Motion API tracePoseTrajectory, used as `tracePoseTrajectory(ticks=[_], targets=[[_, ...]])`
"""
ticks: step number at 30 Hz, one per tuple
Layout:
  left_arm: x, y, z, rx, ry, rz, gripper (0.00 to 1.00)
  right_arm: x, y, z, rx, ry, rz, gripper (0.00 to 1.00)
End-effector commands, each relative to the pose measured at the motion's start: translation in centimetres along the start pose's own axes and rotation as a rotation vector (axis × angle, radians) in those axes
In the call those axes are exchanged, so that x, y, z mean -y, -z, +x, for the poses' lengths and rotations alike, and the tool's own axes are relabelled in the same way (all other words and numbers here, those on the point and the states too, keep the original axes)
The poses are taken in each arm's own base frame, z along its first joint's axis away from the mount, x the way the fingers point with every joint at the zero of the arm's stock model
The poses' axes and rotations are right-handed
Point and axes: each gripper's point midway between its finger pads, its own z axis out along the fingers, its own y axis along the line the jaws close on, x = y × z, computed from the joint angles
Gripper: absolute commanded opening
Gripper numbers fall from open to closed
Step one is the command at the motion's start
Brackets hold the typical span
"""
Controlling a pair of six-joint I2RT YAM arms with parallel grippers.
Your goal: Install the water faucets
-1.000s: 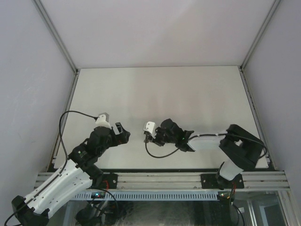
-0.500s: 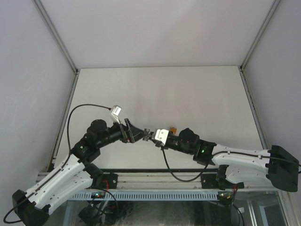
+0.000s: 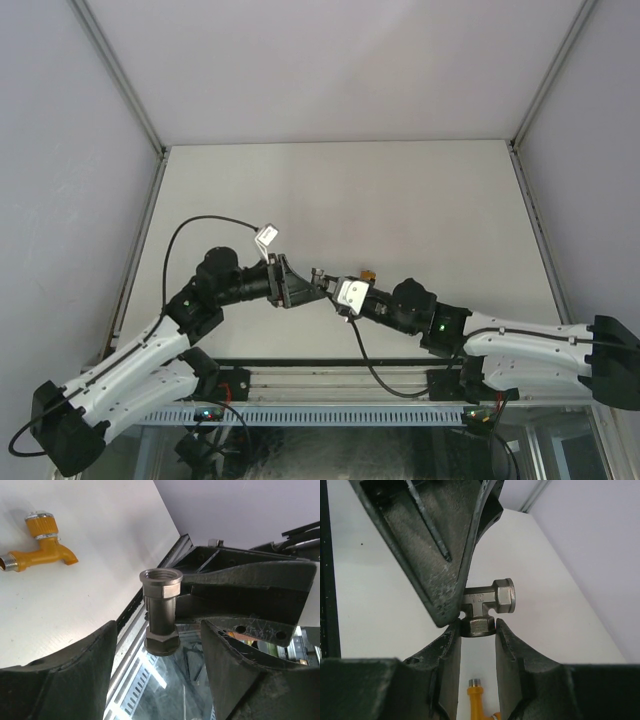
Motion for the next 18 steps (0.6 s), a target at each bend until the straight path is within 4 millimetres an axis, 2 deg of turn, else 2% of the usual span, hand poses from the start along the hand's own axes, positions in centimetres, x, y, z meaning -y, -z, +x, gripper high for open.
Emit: tracePoseTrajectory(ticks=[1,10,15,18], targets=[[4.15,0.19,-1.75,0.024,-0.062,0.117,0.7,0.6,0.44,-1.96,0.059,0.014,0.024,0.0],[4.88,-0.18,-2.58,0.068,-0.032,0.155,0.65,0.06,0.8,-2.29,0.064,0.017,0.003,0.0],[4.72,-0.63,-2.09,0.045,-0.016,0.158,0.57,0.19,0.62,-2.26,0.059,0.011,0.026,0.0],[4.59,-0.69,-1.9,0.038,-0.013,0.155,0.57,0.31,0.55,-2.25,0.058,0.013,0.036,0.0]])
